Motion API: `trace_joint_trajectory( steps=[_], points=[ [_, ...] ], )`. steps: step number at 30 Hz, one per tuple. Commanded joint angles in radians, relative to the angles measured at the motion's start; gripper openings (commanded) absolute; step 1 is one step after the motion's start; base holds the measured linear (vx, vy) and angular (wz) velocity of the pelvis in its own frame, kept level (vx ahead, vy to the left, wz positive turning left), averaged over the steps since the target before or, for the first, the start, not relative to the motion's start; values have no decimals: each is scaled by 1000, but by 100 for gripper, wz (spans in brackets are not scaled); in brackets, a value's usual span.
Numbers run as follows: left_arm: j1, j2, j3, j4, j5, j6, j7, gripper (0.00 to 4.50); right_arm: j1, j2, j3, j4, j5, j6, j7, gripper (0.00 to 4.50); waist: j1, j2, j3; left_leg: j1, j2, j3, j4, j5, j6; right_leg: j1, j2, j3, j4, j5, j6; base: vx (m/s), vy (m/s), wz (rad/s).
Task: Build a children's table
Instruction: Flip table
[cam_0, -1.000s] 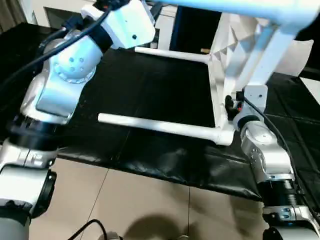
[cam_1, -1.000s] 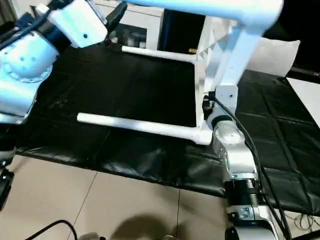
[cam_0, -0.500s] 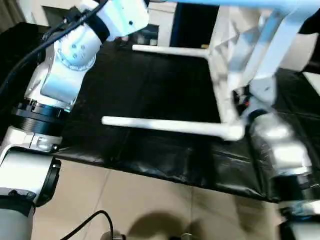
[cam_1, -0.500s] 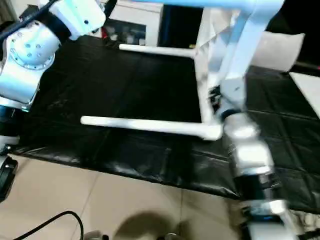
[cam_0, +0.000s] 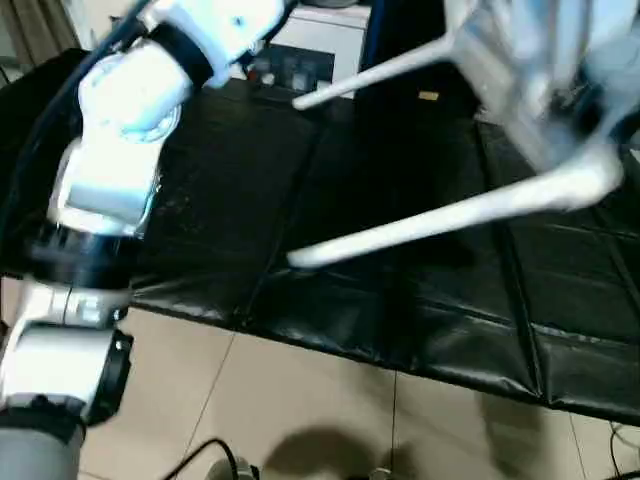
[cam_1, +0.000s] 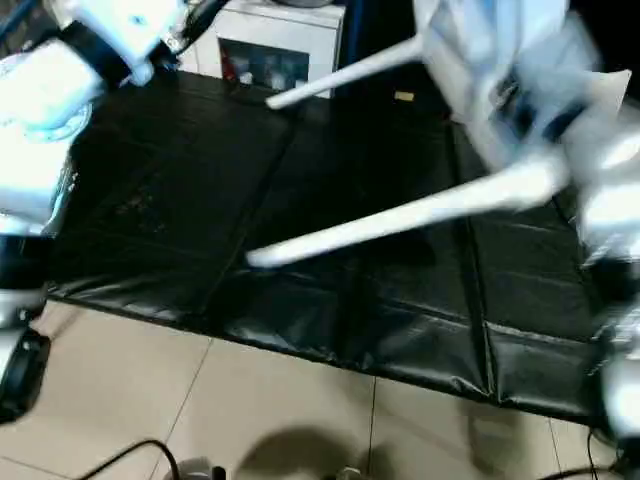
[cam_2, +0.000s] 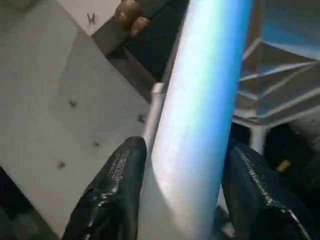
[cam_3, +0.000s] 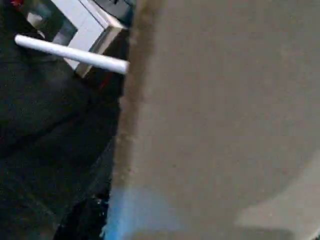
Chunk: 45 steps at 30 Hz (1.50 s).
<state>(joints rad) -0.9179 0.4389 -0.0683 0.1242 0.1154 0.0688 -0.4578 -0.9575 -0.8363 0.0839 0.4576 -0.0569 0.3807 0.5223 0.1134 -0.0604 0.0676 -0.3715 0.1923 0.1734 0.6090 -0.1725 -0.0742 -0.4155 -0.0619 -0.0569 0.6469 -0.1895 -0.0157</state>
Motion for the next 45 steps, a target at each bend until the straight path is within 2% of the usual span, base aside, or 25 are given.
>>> trace_joint_trajectory(
  steps=[1,3,7,10,11,12,14,16,17,18,20,21,25,26,29,30,33,35,36,37,38,39,41,42,45],
  points=[
    [41,-43,-12,38,-67,93,-35,214,-61,-11,77,-5,-12,-103,183,201,-7,-25,-64,6,24,1,-49,-198,10,48,-65,43,-92,-345,-136,0,0,0],
    [49,-57,9,31,-91,117,-31,206,-98,-6,72,31,-1,-142,213,201,-10,-23,-63,10,24,-1,-46,-237,2,42,-67,38,-98,-404,-128,0,0,0],
    [81,-78,31,46,-102,111,-12,192,-183,39,19,125,42,-272,216,278,-15,-18,-62,10,22,-5,-43,-296,-1,32,-66,32,-107,-475,-97,0,0,0],
    [97,-78,35,48,-97,110,-1,188,-216,68,-20,165,82,-366,220,300,-21,-19,-64,7,26,-9,-45,-311,0,31,-68,29,-104,-457,-93,0,0,0],
    [108,-77,39,49,-91,111,5,188,-234,88,-49,187,106,-440,227,300,-18,-9,-66,10,26,-11,-46,-315,-2,30,-65,28,-104,-448,-97,0,0,0],
    [110,-76,39,50,-90,110,6,185,-236,91,-53,189,109,-450,228,320,-21,-10,-67,10,28,-10,-45,-321,-1,27,-69,30,-105,-436,-104,0,0,0],
    [123,-73,39,57,-76,100,5,183,-260,127,-107,209,151,-563,218,334,-24,-13,-66,2,28,-11,-46,-329,2,30,-66,27,-99,-415,-111,0,0,0],
    [133,-70,38,68,-69,83,5,180,-285,182,-200,175,255,-585,204,357,-29,-8,-66,4,27,-14,-48,-349,2,28,-65,25,-101,-429,-109,0,0,0],
    [133,-70,38,68,-69,83,5,178,-285,182,-200,175,255,-585,204,364,-28,-5,-67,6,26,-13,-48,-355,7,27,-64,27,-103,-429,-108,0,0,0],
    [141,-65,35,81,-62,56,-1,177,-305,215,-275,139,350,-623,227,370,-24,1,-69,7,31,-15,-51,-346,6,27,-65,30,-99,-394,-116,0,0,0],
    [144,-65,38,86,-63,43,-5,175,-314,225,-301,130,388,-641,244,380,-22,0,-70,6,33,-15,-53,-339,4,31,-63,30,-93,-348,-134,0,0,0],
    [155,-54,32,96,-48,22,-7,169,-313,240,-349,86,463,-594,260,399,-20,5,-71,7,33,-14,-54,-336,5,31,-63,31,-92,-329,-141,0,0,0],
    [179,-44,45,105,-44,12,10,162,-204,265,-371,-41,550,-478,257,423,-17,6,-72,1,32,-15,-60,-284,4,46,-62,34,-83,-243,-153,0,0,0],
    [183,-42,48,104,-42,9,13,160,-161,274,-369,-68,554,-474,239,433,-16,14,-70,3,32,-15,-62,-291,-3,44,-63,34,-87,-250,-150,0,0,0],
    [202,-33,54,100,-39,-5,18,159,-20,340,-397,-183,602,-428,130,448,-18,20,-75,14,30,-18,-65,-328,-32,45,-65,32,-96,-301,-135,0,0,0],
    [217,-32,55,97,-40,-16,21,159,75,382,-394,-256,608,-420,82,448,-19,29,-75,14,29,-20,-66,-335,-40,45,-64,32,-95,-306,-134,0,0,0],
    [238,-34,60,94,-42,-35,28,157,206,447,-390,-359,612,-401,21,450,-17,25,-77,16,30,-18,-72,-333,-37,46,-64,31,-105,-321,-117,0,0,0],
    [271,-41,64,85,-52,-61,30,157,374,525,-383,-444,573,-387,-47,450,-14,46,-79,13,28,-20,-71,-317,-39,44,-65,34,-102,-318,-118,0,0,0],
    [273,-42,64,84,-53,-61,30,157,382,529,-383,-446,571,-388,-51,450,-19,39,-75,10,28,-19,-75,-332,-34,45,-64,32,-109,-340,-108,0,0,0],
    [291,-45,64,72,-58,-65,29,157,456,569,-384,-465,558,-387,-95,450,-20,40,-78,7,27,-22,-76,-336,-37,52,-64,30,-105,-356,-106,0,0,0],
    [294,-46,64,70,-58,-65,29,157,466,574,-385,-466,555,-386,-103,450,-15,48,-79,17,29,-18,-74,-334,-37,40,-66,33,-115,-371,-99,0,0,0],
    [312,-47,60,60,-58,-68,26,157,529,617,-400,-470,535,-387,-170,450,-20,51,-75,14,28,-20,-77,-349,-38,40,-67,33,-117,-393,-99,0,0,0],
    [318,-47,57,58,-56,-70,25,157,551,633,-407,-474,536,-386,-196,450,-21,53,-76,18,28,-22,-79,-377,-40,36,-66,30,-122,-435,-85,0,0,0],
    [320,-47,55,57,-56,-71,25,157,572,652,-421,-467,529,-390,-235,450,-24,48,-76,17,28,-23,-80,-379,-40,38,-65,29,-122,-440,-79,0,0,0],
    [320,-42,52,59,-58,-75,22,157,605,670,-418,-475,501,-366,-297,450,-25,57,-72,17,27,-23,-81,-385,-42,34,-66,31,-126,-458,-67,0,0,0]
  ],
)
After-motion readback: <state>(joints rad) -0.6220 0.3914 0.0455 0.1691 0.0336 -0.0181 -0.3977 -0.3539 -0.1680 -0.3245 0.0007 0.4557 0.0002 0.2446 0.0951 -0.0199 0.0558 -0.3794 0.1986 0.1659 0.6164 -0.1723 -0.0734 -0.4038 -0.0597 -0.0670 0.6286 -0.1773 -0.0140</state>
